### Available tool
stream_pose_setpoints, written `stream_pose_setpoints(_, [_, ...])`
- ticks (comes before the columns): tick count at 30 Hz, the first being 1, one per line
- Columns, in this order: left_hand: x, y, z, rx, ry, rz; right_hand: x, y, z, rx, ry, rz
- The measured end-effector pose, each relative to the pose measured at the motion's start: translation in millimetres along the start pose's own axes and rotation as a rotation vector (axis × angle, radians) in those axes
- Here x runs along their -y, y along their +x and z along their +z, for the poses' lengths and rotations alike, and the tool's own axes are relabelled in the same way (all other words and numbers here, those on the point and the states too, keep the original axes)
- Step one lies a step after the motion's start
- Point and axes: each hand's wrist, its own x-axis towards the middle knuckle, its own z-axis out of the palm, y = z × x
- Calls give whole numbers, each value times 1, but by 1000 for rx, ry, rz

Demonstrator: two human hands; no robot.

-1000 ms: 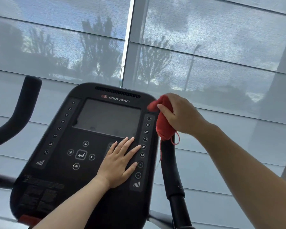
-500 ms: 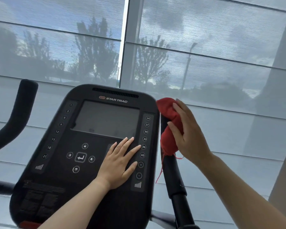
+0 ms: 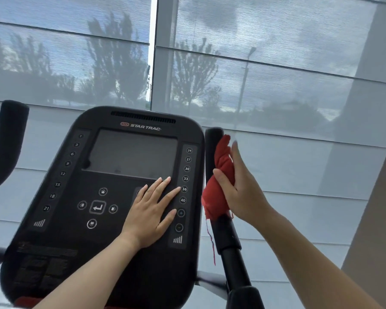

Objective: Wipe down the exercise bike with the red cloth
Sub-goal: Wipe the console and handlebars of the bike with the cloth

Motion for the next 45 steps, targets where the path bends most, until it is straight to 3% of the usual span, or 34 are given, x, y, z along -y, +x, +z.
stream_pose_setpoints(16, [1, 0, 2, -1, -12, -2, 3, -13, 17, 2, -145, -29])
stream_pose_setpoints(35, [-2, 0, 0, 17, 22, -16, 7, -39, 11, 26, -147, 211])
stream_pose_setpoints(41, [-2, 0, -1, 14, 1, -20, 9, -22, 11, -62, -127, 182])
stream_pose_setpoints(45, [-2, 0, -1, 19, 19, -16, 14, -30, 6, -20, -124, 177])
